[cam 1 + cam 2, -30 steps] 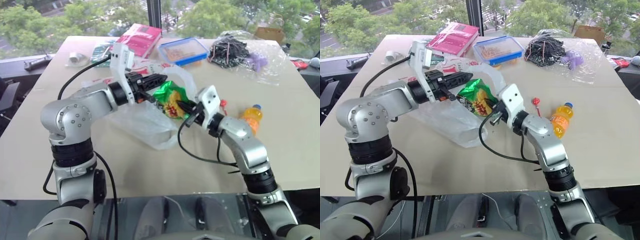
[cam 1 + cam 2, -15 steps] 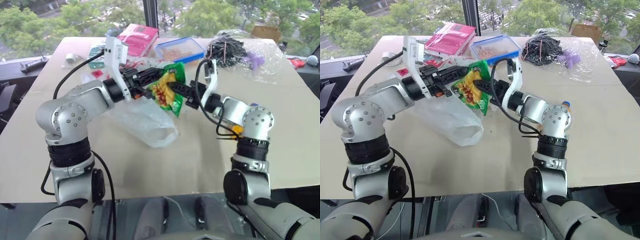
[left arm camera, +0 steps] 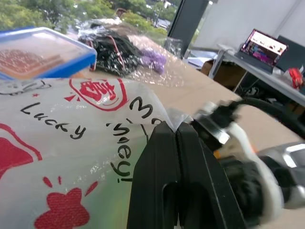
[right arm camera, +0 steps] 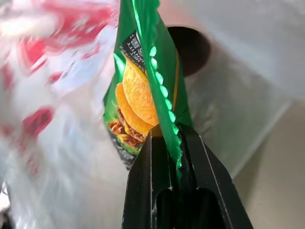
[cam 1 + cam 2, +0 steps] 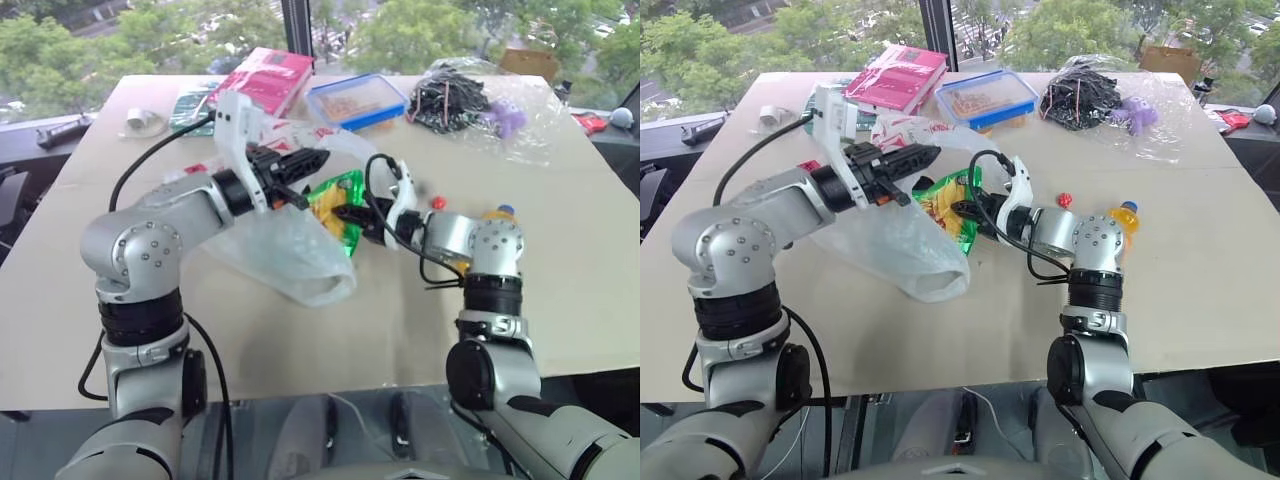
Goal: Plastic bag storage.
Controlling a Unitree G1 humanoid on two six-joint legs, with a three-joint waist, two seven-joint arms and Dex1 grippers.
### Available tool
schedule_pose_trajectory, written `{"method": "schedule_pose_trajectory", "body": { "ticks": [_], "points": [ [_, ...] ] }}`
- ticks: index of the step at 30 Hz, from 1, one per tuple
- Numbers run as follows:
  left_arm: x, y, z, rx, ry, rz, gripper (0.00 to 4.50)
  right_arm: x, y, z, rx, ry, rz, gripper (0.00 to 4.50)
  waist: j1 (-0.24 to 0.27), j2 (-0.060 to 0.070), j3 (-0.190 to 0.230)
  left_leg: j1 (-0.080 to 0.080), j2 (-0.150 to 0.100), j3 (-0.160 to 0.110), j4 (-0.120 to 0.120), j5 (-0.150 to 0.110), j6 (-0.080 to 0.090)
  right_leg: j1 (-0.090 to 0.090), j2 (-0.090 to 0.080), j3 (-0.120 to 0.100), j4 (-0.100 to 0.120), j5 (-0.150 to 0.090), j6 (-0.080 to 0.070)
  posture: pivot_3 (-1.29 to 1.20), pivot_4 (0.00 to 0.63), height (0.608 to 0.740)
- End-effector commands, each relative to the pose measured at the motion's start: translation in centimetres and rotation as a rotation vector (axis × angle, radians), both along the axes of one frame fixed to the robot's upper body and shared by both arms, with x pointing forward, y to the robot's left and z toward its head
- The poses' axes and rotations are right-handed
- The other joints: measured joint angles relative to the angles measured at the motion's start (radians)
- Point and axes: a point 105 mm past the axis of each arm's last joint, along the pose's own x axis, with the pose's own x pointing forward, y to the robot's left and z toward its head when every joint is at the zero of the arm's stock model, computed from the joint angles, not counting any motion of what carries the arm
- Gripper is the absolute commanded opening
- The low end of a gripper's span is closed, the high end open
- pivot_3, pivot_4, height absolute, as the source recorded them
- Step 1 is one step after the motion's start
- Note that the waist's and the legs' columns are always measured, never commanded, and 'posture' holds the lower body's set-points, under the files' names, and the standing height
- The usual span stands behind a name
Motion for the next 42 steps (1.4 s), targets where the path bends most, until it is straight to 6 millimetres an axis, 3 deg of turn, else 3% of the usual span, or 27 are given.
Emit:
{"method": "schedule_pose_trajectory", "body": {
  "ticks": [1, 5, 9, 12, 15, 18, 22, 25, 32, 33, 35, 38, 42],
  "points": [
    [-0.7, 0.3, 0.0, 0.060, -0.041, 0.011, 0.00, -0.9, 6.6, 3.1, 0.162, -0.001, 0.090, 0.04, -0.004, 0.000, 0.000, 0.000, 0.000, 0.000, 0.000, 0.000, 0.000, 0.000, 0.000, 0.000, 0.000, 0.000, 0.000, 0.00, 0.150, 0.740],
    [-0.8, 2.2, -2.0, 0.187, -0.012, 0.067, 0.00, -1.2, 7.6, 3.7, 0.193, 0.000, 0.114, 0.04, -0.020, 0.000, 0.000, 0.001, 0.000, 0.001, -0.002, 0.000, 0.000, -0.001, 0.000, 0.001, 0.000, 0.000, 0.000, 0.00, 0.150, 0.740],
    [-1.0, 3.6, -2.0, 0.235, -0.017, 0.104, 0.00, -1.2, 6.4, 4.1, 0.214, 0.001, 0.117, 0.04, -0.020, 0.001, 0.000, 0.000, 0.001, 0.001, -0.003, 0.000, 0.000, -0.001, 0.001, 0.001, -0.001, 0.000, 0.000, 0.00, 0.150, 0.740],
    [-1.1, 3.2, -1.1, 0.214, -0.041, 0.096, 0.00, -0.4, 6.1, 4.9, 0.254, 0.011, 0.088, 0.04, -0.019, 0.001, 0.000, 0.000, 0.001, 0.001, -0.003, 0.000, 0.000, -0.001, 0.000, 0.001, -0.002, 0.000, 0.000, 0.00, 0.150, 0.740],
    [-0.9, 2.3, 0.1, 0.155, -0.052, 0.090, 0.00, -0.4, 7.6, 6.3, 0.304, 0.019, 0.102, 0.04, -0.019, 0.001, 0.000, 0.000, 0.001, 0.001, -0.003, 0.000, 0.000, -0.001, 0.000, 0.001, -0.002, 0.000, 0.000, 0.00, 0.150, 0.740],
    [-0.8, 1.7, 0.5, 0.140, -0.063, 0.093, 0.00, -1.7, 10.5, 6.9, 0.313, 0.021, 0.176, 0.04, -0.023, 0.001, 0.000, 0.000, 0.001, 0.000, -0.003, 0.000, 0.000, -0.001, 0.000, 0.001, -0.002, 0.000, 0.000, 0.00, 0.150, 0.740],
    [-0.8, 1.3, 0.2, 0.130, -0.058, 0.097, 0.00, -3.8, 14.1, 5.7, 0.240, 0.014, 0.289, 0.04, -0.023, 0.001, 0.000, 0.000, 0.001, 0.002, -0.006, 0.000, 0.000, -0.003, 0.001, 0.002, -0.001, 0.000, 0.000, 0.00, 0.150, 0.740],
    [-0.7, 1.2, 0.1, 0.118, -0.054, 0.115, 0.00, -4.7, 15.6, 4.3, 0.161, -0.019, 0.337, 0.04, -0.023, 0.001, 0.000, -0.001, 0.001, 0.003, -0.006, 0.000, 0.000, -0.003, 0.001, 0.003, -0.002, 0.000, 0.000, 0.00, 0.150, 0.740],
    [-0.6, 1.4, -1.1, 0.076, -0.011, 0.150, 0.00, -3.2, 15.4, 2.4, 0.061, -0.172, 0.267, 0.04, -0.022, 0.001, 0.000, -0.001, 0.001, 0.002, -0.006, 0.000, 0.000, -0.003, 0.000, 0.003, -0.003, 0.000, 0.000, 0.00, 0.150, 0.740],
    [-0.6, 1.4, -1.3, 0.067, -0.003, 0.153, 0.00, -3.0, 15.2, 2.4, 0.068, -0.189, 0.258, 0.45, -0.022, 0.001, 0.000, -0.001, 0.001, 0.003, -0.006, 0.000, -0.001, -0.004, 0.000, 0.003, -0.003, 0.000, 0.000, 0.00, 0.150, 0.740],
    [-0.6, 1.3, -1.6, 0.051, 0.009, 0.158, 0.00, -2.7, 14.8, 2.3, 0.059, -0.228, 0.256, 0.71, -0.021, 0.001, 0.000, -0.001, 0.001, 0.003, -0.006, 0.000, -0.001, -0.005, 0.000, 0.004, -0.002, 0.000, 0.000, 0.00, 0.150, 0.740],
    [-0.2, 1.4, -1.8, 0.022, 0.022, 0.176, 0.00, -2.6, 13.7, 2.8, 0.044, -0.335, 0.279, 2.20, -0.021, 0.001, 0.000, -0.001, 0.001, 0.004, -0.006, 0.000, -0.001, -0.006, 0.000, 0.004, -0.001, 0.000, 0.000, 0.00, 0.150, 0.740],
    [0.8, 2.2, -1.9, -0.011, 0.041, 0.216, 0.00, -2.5, 9.8, 3.6, -0.046, -0.514, 0.287, 3.75, -0.019, 0.000, 0.000, -0.002, 0.001, 0.004, -0.006, 0.000, -0.001, -0.007, 0.000, 0.005, -0.001, 0.000, 0.000, 0.00, 0.150, 0.740]
  ]
}}
